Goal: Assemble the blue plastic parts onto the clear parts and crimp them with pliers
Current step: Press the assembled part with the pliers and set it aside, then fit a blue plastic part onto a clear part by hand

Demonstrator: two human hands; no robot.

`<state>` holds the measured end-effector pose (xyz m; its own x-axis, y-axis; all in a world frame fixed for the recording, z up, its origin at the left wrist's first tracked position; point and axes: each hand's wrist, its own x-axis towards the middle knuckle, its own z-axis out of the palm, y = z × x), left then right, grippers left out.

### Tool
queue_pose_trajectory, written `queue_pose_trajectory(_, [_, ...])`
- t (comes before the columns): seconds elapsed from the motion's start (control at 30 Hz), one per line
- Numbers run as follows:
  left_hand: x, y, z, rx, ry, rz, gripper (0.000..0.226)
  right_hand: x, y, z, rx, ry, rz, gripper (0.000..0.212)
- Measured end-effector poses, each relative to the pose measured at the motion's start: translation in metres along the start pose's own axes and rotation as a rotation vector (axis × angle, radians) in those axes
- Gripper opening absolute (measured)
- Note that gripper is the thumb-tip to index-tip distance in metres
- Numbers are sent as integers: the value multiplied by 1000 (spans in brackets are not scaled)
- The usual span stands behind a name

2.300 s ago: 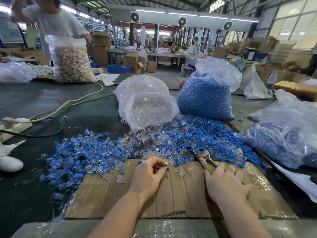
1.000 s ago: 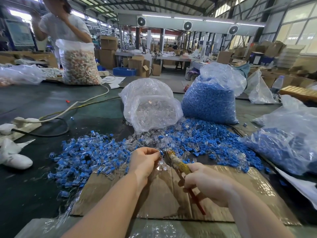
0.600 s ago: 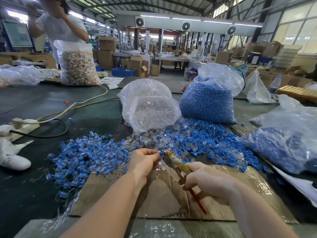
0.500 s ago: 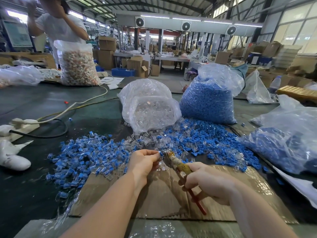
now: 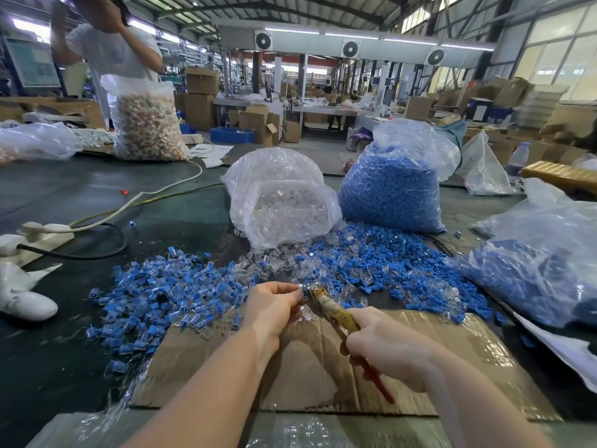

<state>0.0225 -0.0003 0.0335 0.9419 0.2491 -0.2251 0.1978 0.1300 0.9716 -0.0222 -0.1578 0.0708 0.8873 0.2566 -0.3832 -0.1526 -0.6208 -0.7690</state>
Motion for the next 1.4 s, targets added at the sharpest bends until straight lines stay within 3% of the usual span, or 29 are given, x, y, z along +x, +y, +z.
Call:
queue_pose_trajectory(0.13, [1, -2, -1, -1, 11, 13, 6, -3, 1, -1, 190, -34, 24, 12])
queue_pose_trajectory(0.27, [8, -2, -10, 72, 87, 112, 11, -2, 11, -5, 420, 65, 37, 30])
queue_pose_trajectory(0.43, [23, -2, -43, 759, 354, 454, 16, 14, 35, -16, -118, 542, -34, 16])
queue_pose_trajectory(0.53, [31, -6, -63, 1096, 458, 501, 24, 20, 53, -26, -421, 659, 96, 14])
queue_pose_trajectory(0.67, [38, -7, -74, 1240, 476, 507, 32, 25, 70, -30, -693, 655, 265, 54])
queue_pose_trajectory(0.8, [39, -5, -67, 1311, 438, 486, 39, 30, 77, -29, -775, 653, 278, 63])
queue_pose_trajectory(0.93, [27, -11, -48, 1161, 392, 598, 33, 29, 74, -25, -850, 709, 252, 59])
queue_pose_trajectory(1.1, [3, -25, -6, 849, 34, 741, 21, 39, 62, -6, -764, 766, -141, 34])
queue_pose_trajectory(1.27, [-12, -42, 22, 821, -234, 724, 34, 49, 60, 11, -697, 705, -267, 25])
queue_pose_trajectory(1.4, [-12, -47, 25, 852, -250, 722, 33, 54, 58, 19, -696, 695, -294, 27])
